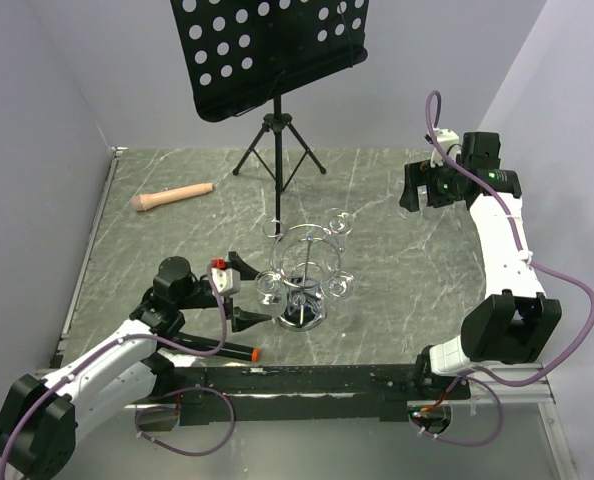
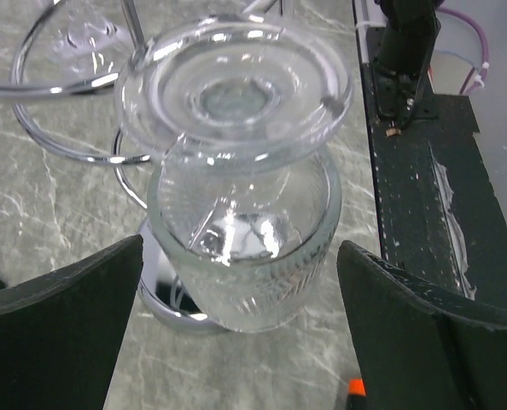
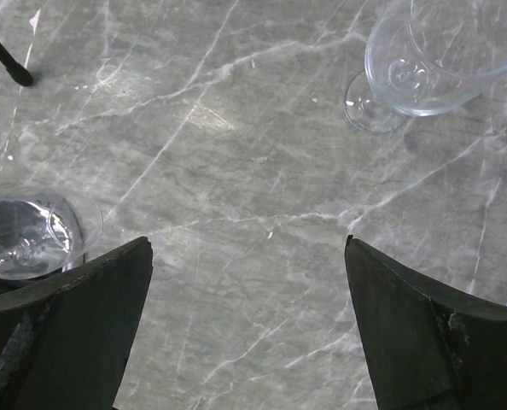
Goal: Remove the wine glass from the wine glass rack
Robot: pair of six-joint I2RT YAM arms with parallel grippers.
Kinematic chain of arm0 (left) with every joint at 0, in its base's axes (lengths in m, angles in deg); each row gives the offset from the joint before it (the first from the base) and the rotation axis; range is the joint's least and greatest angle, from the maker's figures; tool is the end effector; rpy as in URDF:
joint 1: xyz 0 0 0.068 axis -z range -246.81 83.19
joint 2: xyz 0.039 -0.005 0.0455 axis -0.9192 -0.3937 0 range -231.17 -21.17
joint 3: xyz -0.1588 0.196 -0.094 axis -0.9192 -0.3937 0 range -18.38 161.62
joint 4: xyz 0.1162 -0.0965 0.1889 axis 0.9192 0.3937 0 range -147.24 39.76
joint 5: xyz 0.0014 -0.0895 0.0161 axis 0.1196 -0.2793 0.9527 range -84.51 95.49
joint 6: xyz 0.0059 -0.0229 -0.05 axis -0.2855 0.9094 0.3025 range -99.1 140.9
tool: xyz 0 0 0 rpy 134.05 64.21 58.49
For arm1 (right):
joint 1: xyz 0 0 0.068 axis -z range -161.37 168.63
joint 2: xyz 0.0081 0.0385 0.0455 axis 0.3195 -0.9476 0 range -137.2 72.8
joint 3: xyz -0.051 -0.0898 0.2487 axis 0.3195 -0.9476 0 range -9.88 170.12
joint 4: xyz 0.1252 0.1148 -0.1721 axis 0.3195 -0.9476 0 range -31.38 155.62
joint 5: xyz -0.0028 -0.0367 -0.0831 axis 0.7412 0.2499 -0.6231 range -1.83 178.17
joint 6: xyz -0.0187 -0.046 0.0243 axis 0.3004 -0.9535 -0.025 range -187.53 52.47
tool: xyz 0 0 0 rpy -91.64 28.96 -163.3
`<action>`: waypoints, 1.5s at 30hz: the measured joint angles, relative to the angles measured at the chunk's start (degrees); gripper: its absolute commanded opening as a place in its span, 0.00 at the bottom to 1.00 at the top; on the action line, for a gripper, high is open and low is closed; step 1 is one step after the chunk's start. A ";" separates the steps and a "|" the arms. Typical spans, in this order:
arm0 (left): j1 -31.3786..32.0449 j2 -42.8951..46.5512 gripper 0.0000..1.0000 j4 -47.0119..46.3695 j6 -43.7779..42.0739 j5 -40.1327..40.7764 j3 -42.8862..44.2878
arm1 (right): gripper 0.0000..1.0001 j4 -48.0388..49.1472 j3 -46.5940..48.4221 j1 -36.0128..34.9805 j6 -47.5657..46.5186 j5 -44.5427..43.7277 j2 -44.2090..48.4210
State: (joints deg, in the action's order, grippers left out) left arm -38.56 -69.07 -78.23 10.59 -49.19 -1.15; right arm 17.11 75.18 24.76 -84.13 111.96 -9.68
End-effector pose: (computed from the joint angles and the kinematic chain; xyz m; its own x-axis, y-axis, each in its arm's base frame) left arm 0.1291 -0.1043 0.2279 0.0300 0.1014 -0.9944 0.9928 0.1123 0.0414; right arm 0.2823 -0.0151 0.3637 -0.6328 -0.1950 -0.7494 -0.3780 0.9224 0.0791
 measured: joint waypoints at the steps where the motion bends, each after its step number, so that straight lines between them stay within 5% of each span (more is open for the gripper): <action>1: 0.44 -0.07 1.00 -1.25 0.46 0.50 -0.33 | 1.00 -0.07 0.00 0.00 -0.07 -0.17 0.00; 26: 7.54 -3.32 0.95 -16.13 12.09 12.39 -4.90 | 1.00 -0.39 -1.81 -1.20 -1.29 -0.87 0.00; 34: 7.63 -3.23 0.74 -16.04 12.26 13.31 -4.92 | 1.00 -0.37 -1.84 -1.64 -1.31 -1.01 0.00; 36: 7.69 -2.78 0.60 -16.44 12.33 14.27 -5.38 | 1.00 -0.37 -1.84 -1.77 -1.31 -1.16 0.00; 41: 7.76 -0.96 0.06 -17.05 11.58 15.45 -6.64 | 1.00 -0.39 -1.84 -1.92 -1.51 -1.53 0.00; 45: 7.76 -1.11 0.01 -17.00 11.41 15.02 -6.64 | 1.00 -0.39 -1.84 -2.38 -1.90 -1.81 -0.13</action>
State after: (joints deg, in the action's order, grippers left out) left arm -30.80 -70.18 -95.24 22.00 -34.17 -7.79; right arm 16.71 73.34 22.38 -86.03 110.14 -9.81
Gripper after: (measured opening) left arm 0.729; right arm 0.997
